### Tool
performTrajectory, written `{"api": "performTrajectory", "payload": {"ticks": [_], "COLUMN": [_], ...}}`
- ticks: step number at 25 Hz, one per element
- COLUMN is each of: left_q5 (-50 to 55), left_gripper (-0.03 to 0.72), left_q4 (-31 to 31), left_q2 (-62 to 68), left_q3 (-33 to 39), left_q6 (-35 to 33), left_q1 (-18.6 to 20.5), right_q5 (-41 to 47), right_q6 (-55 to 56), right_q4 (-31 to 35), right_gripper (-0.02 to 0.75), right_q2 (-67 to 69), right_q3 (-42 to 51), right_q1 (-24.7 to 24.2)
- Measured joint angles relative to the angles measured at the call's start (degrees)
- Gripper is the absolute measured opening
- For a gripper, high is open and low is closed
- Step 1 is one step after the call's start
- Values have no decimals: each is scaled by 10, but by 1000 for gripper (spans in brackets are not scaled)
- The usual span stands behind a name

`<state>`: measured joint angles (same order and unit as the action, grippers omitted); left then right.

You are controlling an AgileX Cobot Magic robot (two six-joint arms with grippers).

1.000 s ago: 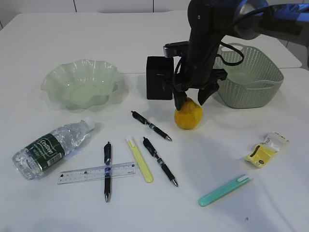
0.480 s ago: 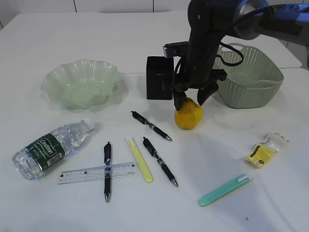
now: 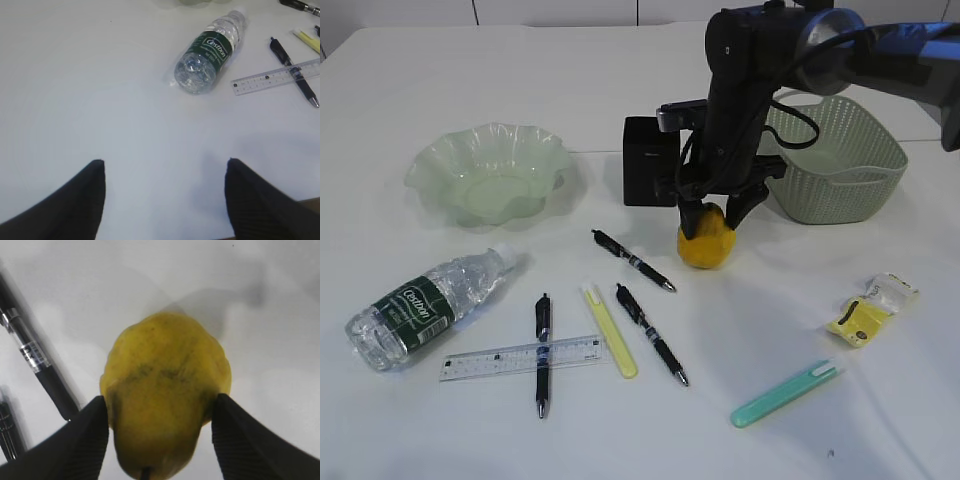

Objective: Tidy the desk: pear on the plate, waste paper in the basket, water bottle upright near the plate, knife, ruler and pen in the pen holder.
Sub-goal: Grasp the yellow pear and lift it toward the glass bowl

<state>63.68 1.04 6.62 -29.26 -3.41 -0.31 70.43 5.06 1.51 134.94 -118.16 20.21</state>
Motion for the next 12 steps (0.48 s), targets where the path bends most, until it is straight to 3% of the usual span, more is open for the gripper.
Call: {"api": "performTrajectory", "payload": {"ticks": [12], "left_q5": [0], "left_gripper": [461], "left_q4": [-1], "left_q2": [0], "left_q3": [0], "left_q6": [0], "left_q1": [0], "right_q5": [0], "right_q6": [0], "right_q4": [7], "right_gripper": [372], "right_q2": [0], "right_q3": [-18], "right_q1": [0]}}
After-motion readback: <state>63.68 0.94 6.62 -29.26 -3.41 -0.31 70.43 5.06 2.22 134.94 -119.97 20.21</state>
